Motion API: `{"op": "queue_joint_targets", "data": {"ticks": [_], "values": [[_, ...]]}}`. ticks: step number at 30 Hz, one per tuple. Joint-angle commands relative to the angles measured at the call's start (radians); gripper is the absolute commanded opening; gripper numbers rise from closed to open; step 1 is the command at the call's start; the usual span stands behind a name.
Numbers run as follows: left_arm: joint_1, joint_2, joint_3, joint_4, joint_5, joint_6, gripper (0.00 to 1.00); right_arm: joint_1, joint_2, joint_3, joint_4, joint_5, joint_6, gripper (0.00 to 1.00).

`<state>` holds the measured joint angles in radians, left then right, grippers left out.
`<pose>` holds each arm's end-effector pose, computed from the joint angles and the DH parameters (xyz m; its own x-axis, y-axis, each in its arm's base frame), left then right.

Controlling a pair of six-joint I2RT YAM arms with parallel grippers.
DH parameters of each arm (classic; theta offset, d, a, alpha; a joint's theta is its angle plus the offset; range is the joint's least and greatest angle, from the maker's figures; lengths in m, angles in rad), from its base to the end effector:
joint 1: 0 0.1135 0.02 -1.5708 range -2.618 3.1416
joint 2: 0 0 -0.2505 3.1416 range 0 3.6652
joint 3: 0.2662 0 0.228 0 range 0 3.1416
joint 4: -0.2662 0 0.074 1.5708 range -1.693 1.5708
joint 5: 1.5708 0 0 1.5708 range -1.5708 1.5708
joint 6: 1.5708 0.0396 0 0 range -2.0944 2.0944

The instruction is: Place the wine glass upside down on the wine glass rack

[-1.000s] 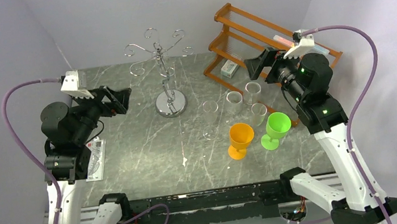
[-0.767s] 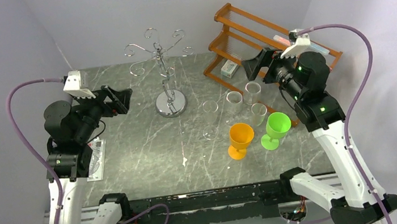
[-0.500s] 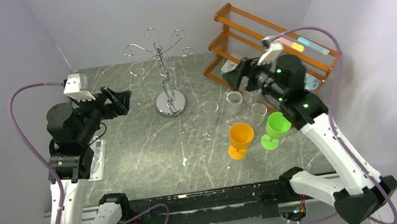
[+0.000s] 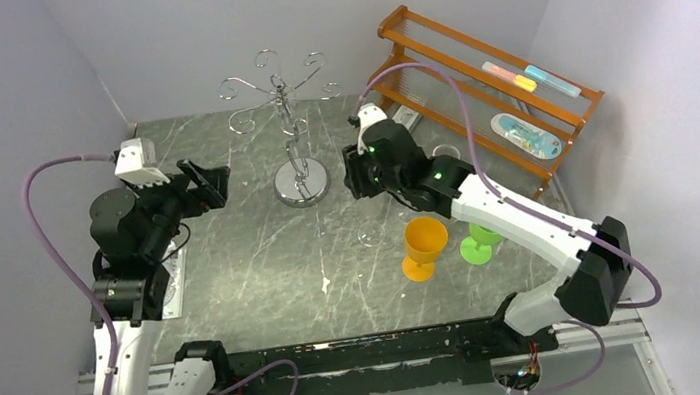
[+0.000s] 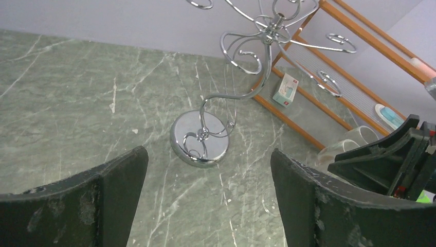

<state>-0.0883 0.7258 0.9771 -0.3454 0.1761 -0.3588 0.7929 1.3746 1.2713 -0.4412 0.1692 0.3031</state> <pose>0.1421 -0.0195 0.3819 -0.1791 -0.3312 -0.9264 0.2111 0.9068 -0.3650 0.2103 0.2039 0.3376 -0.5264 -0.1151 -0.8424 -0.4652 0.8683 0.1721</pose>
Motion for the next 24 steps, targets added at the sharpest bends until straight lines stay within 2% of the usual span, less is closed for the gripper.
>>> {"op": "queue_joint_targets", "data": {"ticks": [1, 5, 9, 12, 18, 24], "values": [[0.007, -0.010, -0.023, -0.021, -0.035, -0.009, 0.93, 0.036, 0.030, 0.038, -0.075, 0.052, -0.014, 0.38], [0.007, -0.019, -0.042, -0.017, -0.037, -0.012, 0.93, 0.059, 0.025, 0.023, -0.108, 0.067, 0.006, 0.38], [0.007, -0.014, -0.046, -0.014, -0.038, -0.020, 0.94, 0.071, 0.013, 0.017, -0.134, 0.105, 0.007, 0.46], [0.007, -0.008, -0.045, -0.019, -0.040, -0.023, 0.95, 0.079, 0.000, 0.018, -0.141, 0.103, 0.011, 0.46], [0.007, -0.003, -0.046, -0.036, -0.040, -0.032, 0.97, 0.082, 0.011, 0.002, -0.133, 0.104, 0.011, 0.39], [0.007, -0.006, -0.039, -0.068, -0.069, -0.039, 0.97, 0.083, 0.067, 0.067, -0.177, 0.133, 0.032, 0.30]]}}
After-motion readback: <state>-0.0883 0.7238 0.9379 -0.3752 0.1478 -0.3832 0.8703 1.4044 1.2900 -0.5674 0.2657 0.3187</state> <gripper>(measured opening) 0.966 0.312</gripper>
